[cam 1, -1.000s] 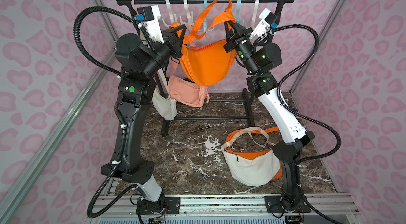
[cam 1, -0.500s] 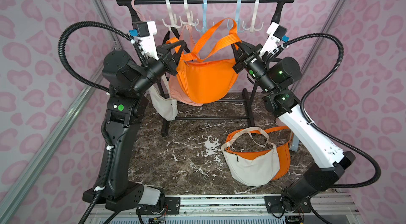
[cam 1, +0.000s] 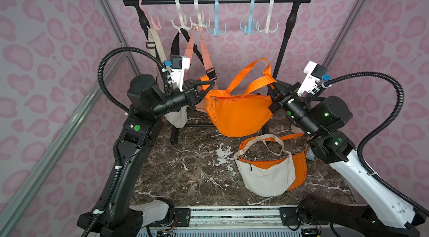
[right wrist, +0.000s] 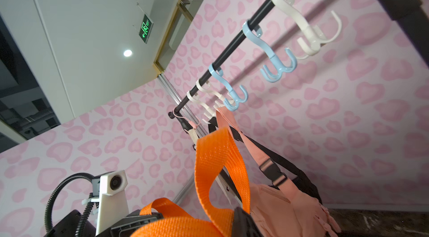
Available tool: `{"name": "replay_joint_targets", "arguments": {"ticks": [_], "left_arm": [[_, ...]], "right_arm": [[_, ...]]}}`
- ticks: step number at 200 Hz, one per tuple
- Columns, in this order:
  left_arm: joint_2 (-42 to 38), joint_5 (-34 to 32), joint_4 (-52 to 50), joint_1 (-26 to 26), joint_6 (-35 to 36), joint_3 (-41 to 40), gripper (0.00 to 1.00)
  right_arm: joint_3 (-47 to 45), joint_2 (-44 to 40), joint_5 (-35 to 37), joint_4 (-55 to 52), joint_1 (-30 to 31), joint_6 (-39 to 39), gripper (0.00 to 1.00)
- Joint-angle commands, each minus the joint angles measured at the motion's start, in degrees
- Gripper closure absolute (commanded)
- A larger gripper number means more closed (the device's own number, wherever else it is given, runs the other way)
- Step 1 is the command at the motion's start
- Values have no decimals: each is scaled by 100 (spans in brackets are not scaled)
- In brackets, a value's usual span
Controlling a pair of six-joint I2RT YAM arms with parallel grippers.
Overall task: Take the bag off the hook
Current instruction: Place the bag inside the bag.
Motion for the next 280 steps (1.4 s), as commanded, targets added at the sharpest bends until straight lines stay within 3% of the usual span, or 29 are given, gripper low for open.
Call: {"name": "replay_joint_targets", "arguments": {"ticks": [1,110,136,162,239,280], "left_arm": [[-45,286,-105,-338,284,-188,97],[-185,-858,-196,-1827,99,-1526,97],[-143,-1335,-74,-2079,-236,-1929,97],[-63,-1579,-22,-2163,-601,-2432,97],[-282,-1873,-850,-2171,-1139,-3113,97],[-87,-1995,-859,-2162,-1307,-3382,97]], "right_arm": [[-234,-361,333,-662,16,-22,100],[-1513,-2220,1145,-2726,9,945,100],[-1826,-2563,1752,-3155,8,1373,100],[-1988,-2669,2049,-3439,14,1641,100],[-1941,-2568,1822,-4498,14,2102,100],[-2333,-2321,1853,-4327,16,2293,100]]}}
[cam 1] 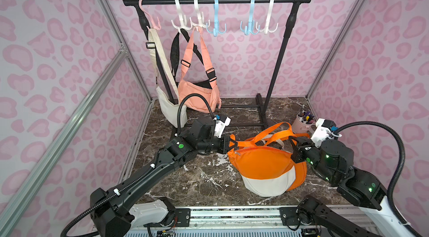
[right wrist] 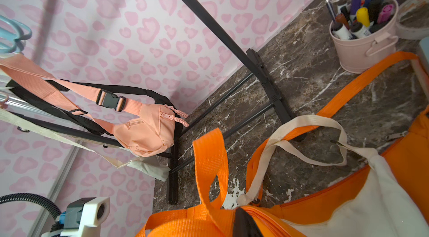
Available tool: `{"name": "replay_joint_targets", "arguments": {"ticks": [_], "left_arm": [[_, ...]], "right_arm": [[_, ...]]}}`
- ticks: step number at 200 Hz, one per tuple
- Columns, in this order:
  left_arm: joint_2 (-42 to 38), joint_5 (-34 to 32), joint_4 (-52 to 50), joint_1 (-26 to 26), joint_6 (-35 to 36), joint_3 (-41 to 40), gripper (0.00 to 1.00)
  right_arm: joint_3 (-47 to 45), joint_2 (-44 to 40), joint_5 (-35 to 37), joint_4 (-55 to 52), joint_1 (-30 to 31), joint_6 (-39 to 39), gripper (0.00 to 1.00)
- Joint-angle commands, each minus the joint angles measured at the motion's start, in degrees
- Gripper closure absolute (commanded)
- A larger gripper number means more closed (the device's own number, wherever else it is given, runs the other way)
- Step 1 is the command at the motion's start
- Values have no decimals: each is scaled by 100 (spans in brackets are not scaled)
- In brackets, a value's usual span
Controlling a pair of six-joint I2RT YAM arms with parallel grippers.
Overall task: Take the bag off the hook
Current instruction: Place the bag inside the bag.
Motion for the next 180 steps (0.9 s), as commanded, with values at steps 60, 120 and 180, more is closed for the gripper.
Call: {"name": "replay_joint_targets", "arguments": {"ticks": [60,120,180], "left_arm": [[730,-275,77,159,-232,-141,97],[1161,-441,69,431,-298,-195,96],[1823,-593,307,508,-303,-37,92]], "right_arm": [[-443,941,49,382,-103,216,100],[-928,1264,-507,737,-892,507,100],[-1286,1891,-1089,1550,-1533,565,98]]}}
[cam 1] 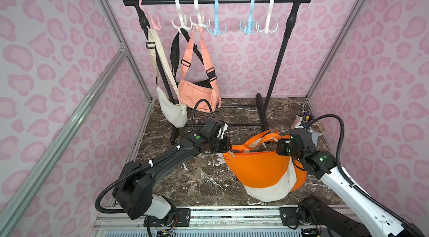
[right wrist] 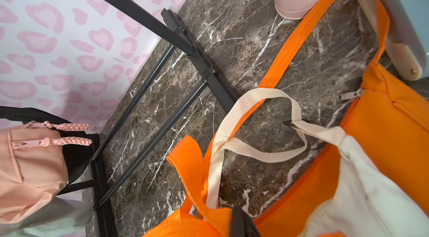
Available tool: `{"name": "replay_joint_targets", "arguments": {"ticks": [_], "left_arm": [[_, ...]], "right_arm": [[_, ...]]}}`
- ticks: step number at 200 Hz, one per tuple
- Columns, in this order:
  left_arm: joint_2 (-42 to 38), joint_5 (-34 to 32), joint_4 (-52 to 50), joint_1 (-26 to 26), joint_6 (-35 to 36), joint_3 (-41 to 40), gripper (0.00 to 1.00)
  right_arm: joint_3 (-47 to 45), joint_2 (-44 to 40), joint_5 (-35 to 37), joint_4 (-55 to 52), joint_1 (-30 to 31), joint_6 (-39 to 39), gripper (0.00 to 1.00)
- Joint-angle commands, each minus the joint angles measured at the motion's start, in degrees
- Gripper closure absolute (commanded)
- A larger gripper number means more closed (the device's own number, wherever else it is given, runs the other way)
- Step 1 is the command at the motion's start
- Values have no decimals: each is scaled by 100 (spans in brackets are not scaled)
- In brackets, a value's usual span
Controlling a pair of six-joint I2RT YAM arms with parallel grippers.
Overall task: Take the bag off the hook
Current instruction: Place the bag inside the bag.
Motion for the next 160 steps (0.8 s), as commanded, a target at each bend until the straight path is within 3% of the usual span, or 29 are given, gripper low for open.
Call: {"name": "replay_joint_targets", "arguments": {"ticks": [1,68,102,160], "left_arm": [[197,-106,249,31,-51,104,92],[751,-203,474,156,-30,127,87],[943,-155,454,196,1,127,80],[807,-290,430,202,-31,21,43]], "right_arm": [[-73,260,-221,517,-95,7,98],[38,1165,-136,911,-355,-57,96],[95,1449,-104,815,-472,-57,88],[320,1679,-109,325,-594,-6,60]]}}
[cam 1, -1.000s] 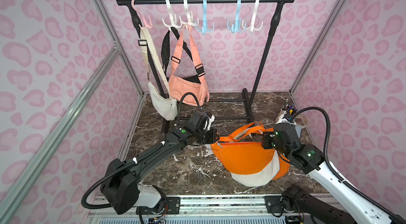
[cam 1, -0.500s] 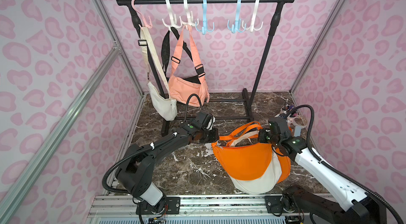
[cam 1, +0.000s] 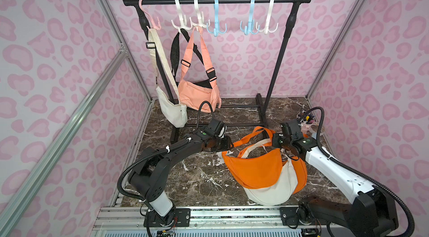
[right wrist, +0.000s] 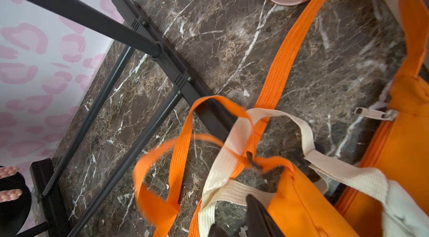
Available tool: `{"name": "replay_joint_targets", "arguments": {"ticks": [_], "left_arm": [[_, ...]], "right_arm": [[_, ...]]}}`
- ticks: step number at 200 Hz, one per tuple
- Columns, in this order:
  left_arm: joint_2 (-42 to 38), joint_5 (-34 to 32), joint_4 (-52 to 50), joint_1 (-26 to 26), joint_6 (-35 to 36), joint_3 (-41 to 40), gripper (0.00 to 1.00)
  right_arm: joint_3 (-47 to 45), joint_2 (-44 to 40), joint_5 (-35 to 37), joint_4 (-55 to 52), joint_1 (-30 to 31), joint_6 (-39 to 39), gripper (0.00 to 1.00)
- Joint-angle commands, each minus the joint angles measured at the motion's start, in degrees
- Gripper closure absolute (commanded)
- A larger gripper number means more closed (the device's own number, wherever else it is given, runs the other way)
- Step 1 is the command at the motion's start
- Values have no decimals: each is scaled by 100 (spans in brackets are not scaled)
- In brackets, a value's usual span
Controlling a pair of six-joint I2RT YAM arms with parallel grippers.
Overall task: Take the bag off the hook
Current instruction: Place the bag inside the bag.
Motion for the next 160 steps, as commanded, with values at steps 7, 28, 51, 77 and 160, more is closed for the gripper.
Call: {"name": "replay_joint_targets", "arguments": {"ticks": [7,28,51,77,160], "left_arm": [[-157,-136,39,5,5,-36,40],[-297,-245,-39,19,45,-38,34],[-407,-273,-118,52,56,-53,29],[-528,-277,-161,87,48,-153,17],[-1372,-449,-148,542,33,-839,19]], "right_arm": [[38,10,101,-211,-30,54,59],[65,-34,147,-213,-38,135,58],[135,-65,145,-195,-38,153,57],[274,-65,139,-196,-34,138,56],[800,-53,154,71,73,54,55]]}}
